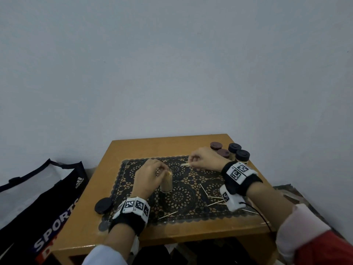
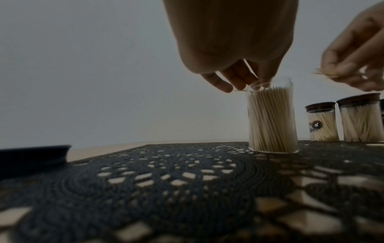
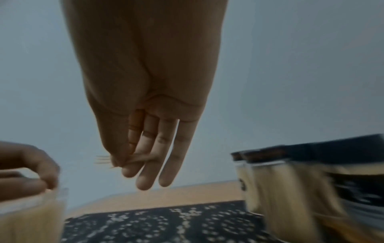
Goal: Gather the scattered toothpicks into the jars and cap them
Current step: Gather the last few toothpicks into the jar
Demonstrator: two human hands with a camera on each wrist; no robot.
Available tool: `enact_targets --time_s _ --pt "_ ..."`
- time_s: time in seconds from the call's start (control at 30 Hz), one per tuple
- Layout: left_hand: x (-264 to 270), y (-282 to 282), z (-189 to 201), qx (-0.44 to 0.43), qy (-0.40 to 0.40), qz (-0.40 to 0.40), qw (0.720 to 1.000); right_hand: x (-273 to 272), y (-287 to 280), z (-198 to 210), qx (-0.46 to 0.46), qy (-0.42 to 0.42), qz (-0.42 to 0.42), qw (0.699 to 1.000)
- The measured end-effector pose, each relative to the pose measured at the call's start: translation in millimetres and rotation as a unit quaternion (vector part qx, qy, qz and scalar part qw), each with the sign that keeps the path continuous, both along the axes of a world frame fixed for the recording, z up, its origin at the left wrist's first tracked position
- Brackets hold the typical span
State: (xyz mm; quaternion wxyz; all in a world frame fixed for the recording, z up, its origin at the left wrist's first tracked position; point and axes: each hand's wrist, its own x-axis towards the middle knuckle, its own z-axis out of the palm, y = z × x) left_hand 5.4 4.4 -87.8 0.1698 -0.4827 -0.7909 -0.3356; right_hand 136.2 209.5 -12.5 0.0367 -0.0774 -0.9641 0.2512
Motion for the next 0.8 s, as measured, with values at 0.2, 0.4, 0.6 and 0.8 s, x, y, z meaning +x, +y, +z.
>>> enact_targets --time_s 0.2,0.4,0.6,0.8 --pt "2 0 0 0.017 -0.033 0.002 0.999 -30 -37 3 0.053 0.026 0.038 0.998" --pt "-3 0 -5 0.024 -0.104 0.076 0.991 -46 -58 3 0.096 0.011 0.044 0.994" --pt "-5 2 -4 0.059 -0.113 0.051 0.991 -54 -73 16 0.184 -0.008 0.063 0.981" --pt "0 4 2 0.103 -0.116 0.016 0.988 -60 -78 14 0.185 -0.006 0.069 0.980"
